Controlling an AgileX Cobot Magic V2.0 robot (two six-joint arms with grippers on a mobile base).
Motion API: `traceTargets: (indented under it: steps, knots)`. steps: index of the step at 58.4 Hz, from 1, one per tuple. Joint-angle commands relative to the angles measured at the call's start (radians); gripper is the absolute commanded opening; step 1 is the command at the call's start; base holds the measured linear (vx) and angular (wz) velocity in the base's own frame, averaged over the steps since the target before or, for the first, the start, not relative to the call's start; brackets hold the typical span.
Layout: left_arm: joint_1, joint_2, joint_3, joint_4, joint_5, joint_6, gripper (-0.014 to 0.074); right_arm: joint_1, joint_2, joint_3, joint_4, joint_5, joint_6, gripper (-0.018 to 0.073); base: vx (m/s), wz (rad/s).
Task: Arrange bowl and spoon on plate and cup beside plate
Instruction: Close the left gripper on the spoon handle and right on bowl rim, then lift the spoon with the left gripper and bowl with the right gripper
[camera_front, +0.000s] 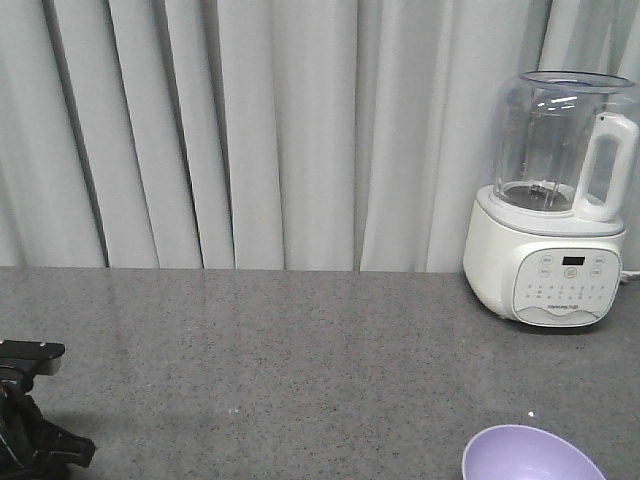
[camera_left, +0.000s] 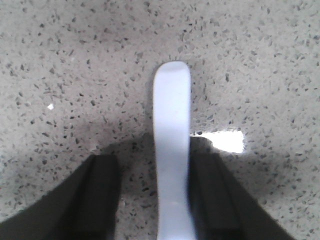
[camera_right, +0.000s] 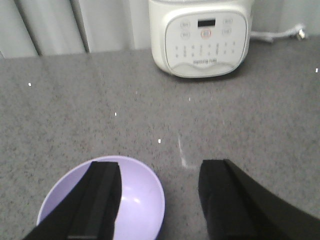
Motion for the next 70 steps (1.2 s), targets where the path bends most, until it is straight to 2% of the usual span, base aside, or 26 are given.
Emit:
traceTargets:
  steps: [1,15,28,46,58,70]
  knots:
    - [-0.007,-0.033,-0.025,-0.020,0.004,-0.007,0.0266,-0.007,0.046,-0.102,-0.003,0.067,0.020,0.0438,0.00,0.00]
    - [-0.007,-0.033,-0.025,-0.020,0.032,-0.007,-0.0006,-0.006,0.175,-0.276,-0.004,0.291,-0.027,0.0438,0.00,0.00]
    - [-0.007,-0.061,-0.025,-0.018,0.051,-0.007,-0.0006,-0.006,0.303,-0.394,-0.011,0.408,-0.028,0.0438,0.00,0.00]
    - [-0.007,-0.227,-0.025,-0.009,0.005,-0.007,-0.0006,-0.006,0.553,-0.544,0.035,0.448,-0.137,0.0438,0.00,0.00]
    - [-0.006,-0.317,-0.025,0.028,-0.008,-0.007,-0.0006,-0.006,0.683,-0.561,0.091,0.497,-0.215,0.0438,0.00,0.00]
    - [-0.006,-0.380,-0.025,0.036,-0.008,-0.007,-0.0006,-0.006,0.780,-0.561,0.079,0.511,-0.229,0.0438,0.00,0.00]
